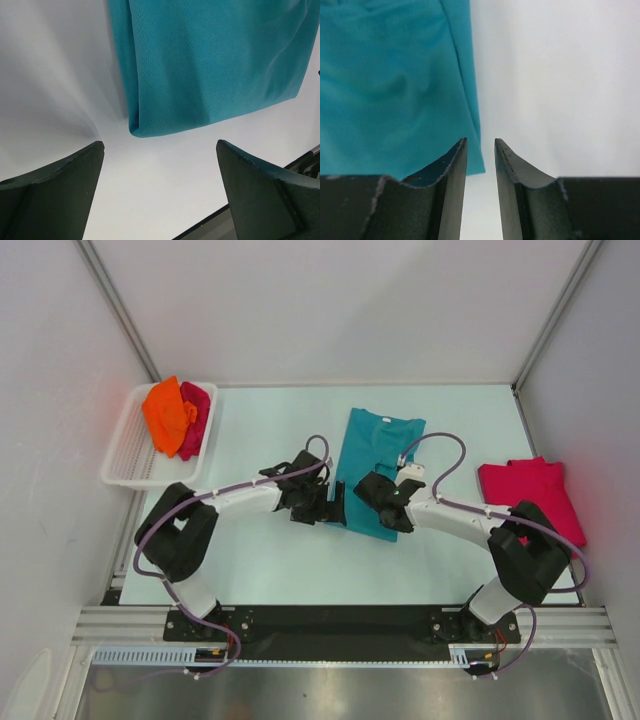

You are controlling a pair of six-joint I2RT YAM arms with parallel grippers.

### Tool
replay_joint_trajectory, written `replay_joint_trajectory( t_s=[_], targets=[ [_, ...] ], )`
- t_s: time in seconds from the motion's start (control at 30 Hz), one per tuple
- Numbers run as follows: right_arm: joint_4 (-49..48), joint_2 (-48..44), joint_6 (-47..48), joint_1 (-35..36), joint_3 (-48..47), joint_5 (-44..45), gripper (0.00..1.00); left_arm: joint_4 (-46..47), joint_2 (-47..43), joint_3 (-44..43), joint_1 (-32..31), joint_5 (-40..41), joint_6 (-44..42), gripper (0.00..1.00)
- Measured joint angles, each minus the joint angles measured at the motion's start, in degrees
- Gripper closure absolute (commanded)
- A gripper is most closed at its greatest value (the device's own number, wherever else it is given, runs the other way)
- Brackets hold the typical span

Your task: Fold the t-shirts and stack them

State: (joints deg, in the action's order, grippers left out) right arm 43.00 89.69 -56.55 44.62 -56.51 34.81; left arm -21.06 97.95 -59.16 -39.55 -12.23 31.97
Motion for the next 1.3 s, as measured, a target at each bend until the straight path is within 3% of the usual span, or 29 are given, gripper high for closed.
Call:
replay_joint_trajectory(
  t_s=[0.87,1.03,1.2,1.3],
  targets=[
    [-1.6,3.0,-4.6,3.6,3.7,-3.9,0.66,0.9,3.2,-1.9,-0.8,0.0,0.5,0.03],
    [-2.3,3.3,-4.9,3.8,4.1,-3.9,0.66,0.8,5.0,-3.8,-0.8,0.1,0.4,0.09],
    [-2.5,3.3,-4.9,3.8,4.2,-3.9,0.69,1.9,6.3,-4.7,-0.9,-0.2,-0.1,0.24],
    [-2.8,3.4,-5.0,3.8,4.2,-3.9,0.84,3.0,6.8,-4.7,-0.8,-0.9,0.0,0.31]
  ],
)
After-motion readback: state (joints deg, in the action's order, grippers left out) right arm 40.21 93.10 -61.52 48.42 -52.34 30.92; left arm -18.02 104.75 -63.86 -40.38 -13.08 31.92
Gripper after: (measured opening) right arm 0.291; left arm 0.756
